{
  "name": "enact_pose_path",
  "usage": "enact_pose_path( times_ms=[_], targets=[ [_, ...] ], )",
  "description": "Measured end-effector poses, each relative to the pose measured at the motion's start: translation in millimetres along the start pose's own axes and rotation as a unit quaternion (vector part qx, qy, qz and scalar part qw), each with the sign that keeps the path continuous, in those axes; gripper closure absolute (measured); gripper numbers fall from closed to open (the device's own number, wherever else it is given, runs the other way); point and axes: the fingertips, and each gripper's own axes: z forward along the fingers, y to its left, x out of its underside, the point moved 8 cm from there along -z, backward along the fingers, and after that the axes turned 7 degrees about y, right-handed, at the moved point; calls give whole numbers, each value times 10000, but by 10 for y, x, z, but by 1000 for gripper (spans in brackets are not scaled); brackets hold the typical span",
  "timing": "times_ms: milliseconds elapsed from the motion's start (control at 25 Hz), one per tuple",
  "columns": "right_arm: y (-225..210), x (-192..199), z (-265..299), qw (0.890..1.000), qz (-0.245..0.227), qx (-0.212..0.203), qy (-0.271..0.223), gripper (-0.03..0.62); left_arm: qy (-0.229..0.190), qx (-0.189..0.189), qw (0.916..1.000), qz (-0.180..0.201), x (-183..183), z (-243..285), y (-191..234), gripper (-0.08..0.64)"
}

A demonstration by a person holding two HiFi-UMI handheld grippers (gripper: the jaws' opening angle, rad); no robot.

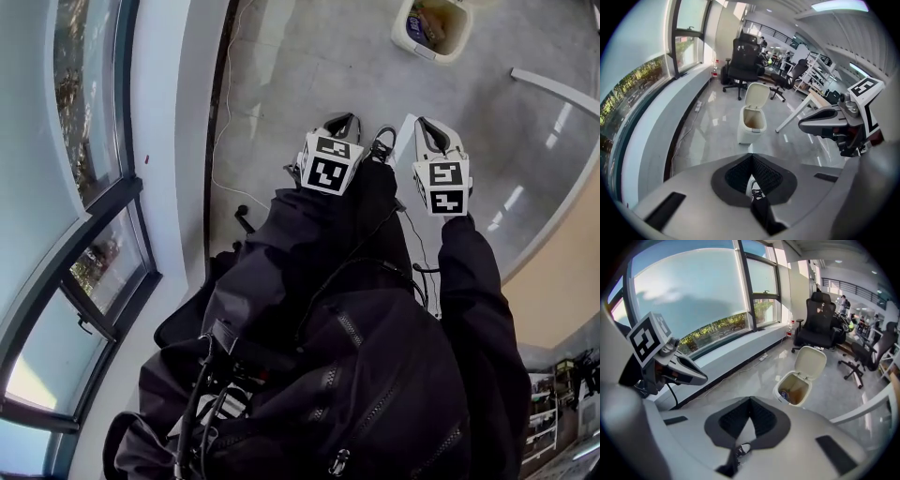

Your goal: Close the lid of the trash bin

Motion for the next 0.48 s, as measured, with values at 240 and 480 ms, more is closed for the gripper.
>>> enact_pose_path(
  times_ms=[240,480],
  targets=[
    [-22,216,241,9999,32,-49,137,589,219,-54,9997,-102,274,224,82,558],
    [-18,330,472,9998,-49,-115,167,589,254,32,9996,-108,373,362,81,560]
  ],
)
